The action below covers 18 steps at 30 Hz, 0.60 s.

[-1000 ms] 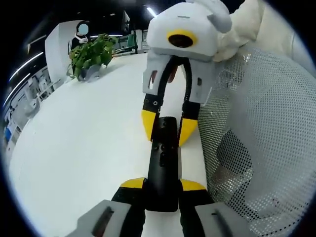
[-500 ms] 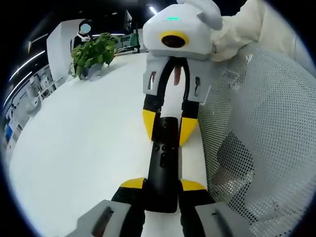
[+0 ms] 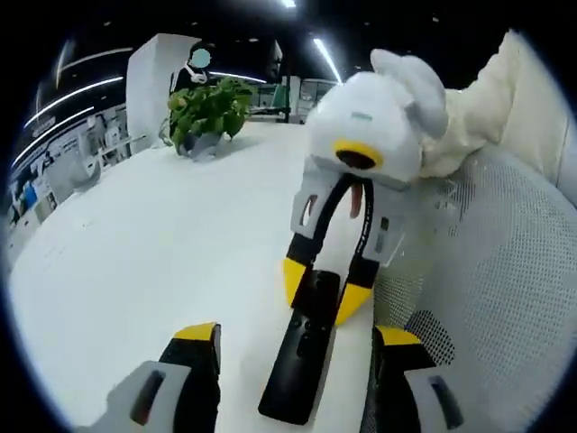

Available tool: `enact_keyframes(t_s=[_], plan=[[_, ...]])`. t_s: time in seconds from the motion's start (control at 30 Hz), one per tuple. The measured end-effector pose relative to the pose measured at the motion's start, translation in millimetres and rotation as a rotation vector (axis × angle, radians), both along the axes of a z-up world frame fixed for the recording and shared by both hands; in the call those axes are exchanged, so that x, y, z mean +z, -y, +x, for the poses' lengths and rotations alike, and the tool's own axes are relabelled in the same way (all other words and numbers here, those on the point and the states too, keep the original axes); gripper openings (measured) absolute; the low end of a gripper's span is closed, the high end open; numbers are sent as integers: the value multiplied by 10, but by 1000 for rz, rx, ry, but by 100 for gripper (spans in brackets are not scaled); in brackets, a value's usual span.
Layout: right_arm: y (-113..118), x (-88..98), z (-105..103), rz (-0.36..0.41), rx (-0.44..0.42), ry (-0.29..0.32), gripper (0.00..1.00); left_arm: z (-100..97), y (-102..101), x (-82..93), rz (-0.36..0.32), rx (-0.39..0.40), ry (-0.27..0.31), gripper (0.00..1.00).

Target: Press the specified remote control buttons in sequence, fully releasing each button before pressing the next.

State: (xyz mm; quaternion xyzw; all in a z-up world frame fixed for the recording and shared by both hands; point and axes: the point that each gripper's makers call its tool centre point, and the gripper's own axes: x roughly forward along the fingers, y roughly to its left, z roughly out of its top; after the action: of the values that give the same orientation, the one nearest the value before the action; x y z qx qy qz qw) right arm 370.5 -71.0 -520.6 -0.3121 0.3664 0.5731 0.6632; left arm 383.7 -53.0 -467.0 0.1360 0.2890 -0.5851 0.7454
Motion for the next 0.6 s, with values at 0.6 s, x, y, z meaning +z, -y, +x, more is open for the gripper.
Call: enact_keyframes(t_s=[0.6], plan=[[-11, -8, 12, -7, -5, 2, 26, 113, -504, 974, -165, 300, 135, 100]])
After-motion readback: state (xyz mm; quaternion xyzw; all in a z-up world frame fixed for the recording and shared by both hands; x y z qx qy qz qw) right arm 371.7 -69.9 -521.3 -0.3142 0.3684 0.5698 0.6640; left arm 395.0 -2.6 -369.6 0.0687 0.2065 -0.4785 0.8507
